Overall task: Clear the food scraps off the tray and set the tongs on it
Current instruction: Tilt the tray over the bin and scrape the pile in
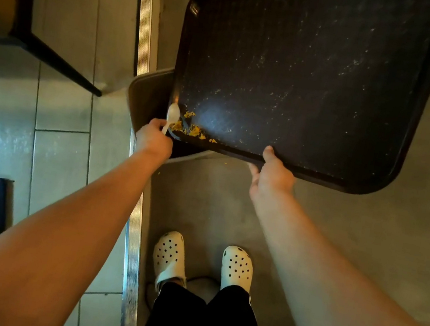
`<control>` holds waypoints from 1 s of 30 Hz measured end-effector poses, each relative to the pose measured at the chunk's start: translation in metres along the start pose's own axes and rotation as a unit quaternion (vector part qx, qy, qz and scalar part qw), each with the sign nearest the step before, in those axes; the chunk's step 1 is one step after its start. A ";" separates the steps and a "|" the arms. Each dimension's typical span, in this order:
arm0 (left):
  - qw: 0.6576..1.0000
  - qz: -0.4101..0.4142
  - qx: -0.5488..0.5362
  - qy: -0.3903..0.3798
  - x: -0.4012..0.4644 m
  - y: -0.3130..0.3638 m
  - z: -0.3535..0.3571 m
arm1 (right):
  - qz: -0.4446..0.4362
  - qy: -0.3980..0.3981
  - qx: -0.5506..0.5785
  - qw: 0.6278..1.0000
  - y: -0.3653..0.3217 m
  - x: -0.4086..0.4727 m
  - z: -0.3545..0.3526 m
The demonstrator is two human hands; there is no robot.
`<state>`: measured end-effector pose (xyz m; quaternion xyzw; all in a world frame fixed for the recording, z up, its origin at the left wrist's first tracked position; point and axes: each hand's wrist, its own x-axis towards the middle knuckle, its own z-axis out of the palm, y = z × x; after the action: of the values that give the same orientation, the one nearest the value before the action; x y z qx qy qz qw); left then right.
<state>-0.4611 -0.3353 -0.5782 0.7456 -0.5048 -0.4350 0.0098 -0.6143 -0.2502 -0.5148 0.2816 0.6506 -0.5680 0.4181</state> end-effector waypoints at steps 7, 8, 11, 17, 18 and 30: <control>0.997 0.042 -0.065 -0.010 -0.041 -0.007 0.009 | -0.001 0.001 -0.002 1.000 -0.002 0.003 -0.001; 0.997 0.042 -0.065 -0.015 -0.045 -0.004 0.012 | -0.003 0.000 0.002 1.000 -0.003 0.003 -0.001; 0.998 0.030 -0.048 -0.018 -0.042 0.001 0.012 | -0.002 -0.002 0.001 1.000 -0.003 0.005 0.001; 1.000 -0.016 0.010 -0.013 -0.030 0.000 -0.006 | -0.013 0.008 0.006 1.000 -0.001 0.013 0.001; 1.000 -0.009 0.006 -0.013 -0.030 -0.001 -0.008 | -0.016 0.010 0.004 1.000 -0.001 0.013 0.001; 0.999 0.000 0.013 -0.053 -0.017 0.000 -0.013 | -0.015 0.016 -0.015 1.000 0.000 0.015 -0.003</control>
<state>-0.4542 -0.3281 -0.5592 0.7219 -0.5099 -0.4670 -0.0265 -0.6221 -0.2492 -0.5275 0.2751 0.6696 -0.5598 0.4032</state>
